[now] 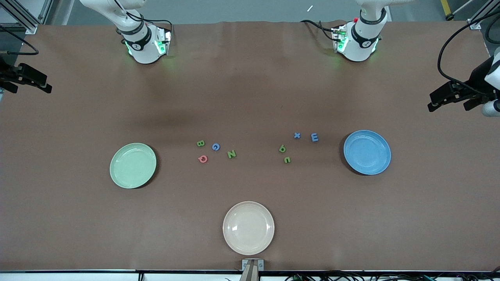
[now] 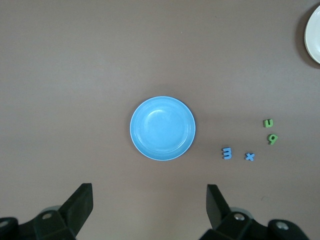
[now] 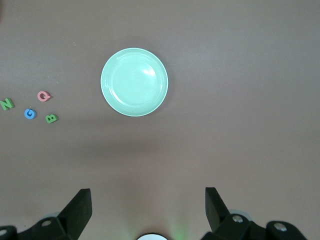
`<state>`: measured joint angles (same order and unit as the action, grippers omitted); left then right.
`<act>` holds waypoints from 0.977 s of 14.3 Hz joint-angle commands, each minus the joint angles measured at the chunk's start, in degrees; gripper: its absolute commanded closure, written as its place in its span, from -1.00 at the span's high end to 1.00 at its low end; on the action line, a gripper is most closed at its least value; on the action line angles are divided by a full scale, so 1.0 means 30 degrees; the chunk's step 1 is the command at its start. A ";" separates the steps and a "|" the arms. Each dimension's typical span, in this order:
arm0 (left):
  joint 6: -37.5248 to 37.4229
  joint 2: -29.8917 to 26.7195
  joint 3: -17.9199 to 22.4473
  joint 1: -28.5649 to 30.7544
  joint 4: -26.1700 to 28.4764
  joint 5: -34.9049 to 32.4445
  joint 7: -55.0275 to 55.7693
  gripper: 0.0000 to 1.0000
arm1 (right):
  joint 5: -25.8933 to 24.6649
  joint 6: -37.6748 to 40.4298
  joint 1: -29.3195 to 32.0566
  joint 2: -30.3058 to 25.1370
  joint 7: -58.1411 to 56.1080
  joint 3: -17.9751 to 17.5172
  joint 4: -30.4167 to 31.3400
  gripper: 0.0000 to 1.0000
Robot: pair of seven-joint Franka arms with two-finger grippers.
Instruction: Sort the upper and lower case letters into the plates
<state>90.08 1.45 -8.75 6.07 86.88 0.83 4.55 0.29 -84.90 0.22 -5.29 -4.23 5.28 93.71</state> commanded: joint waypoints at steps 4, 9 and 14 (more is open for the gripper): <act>-0.0292 0.0073 -0.0013 0.0203 -0.0250 0.0368 -0.0549 1.00 | 0.0227 -0.0146 0.0043 -0.0375 -0.0141 0.0026 0.0374 1.00; -0.0262 0.0424 -0.0013 0.0145 -0.0251 0.0456 -0.0141 1.00 | 0.0198 -0.0176 -0.0015 -0.0346 -0.0141 0.0026 0.0345 1.00; -0.0263 0.2674 -0.0422 -0.0788 -0.0045 0.1039 0.0878 1.00 | 0.0198 -0.0058 0.0013 -0.0259 -0.0141 0.0026 0.0140 1.00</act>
<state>89.71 6.04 -9.29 5.55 87.56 2.38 4.64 0.29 -85.10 0.22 -5.29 -4.24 5.29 93.67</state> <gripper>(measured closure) 0.000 0.000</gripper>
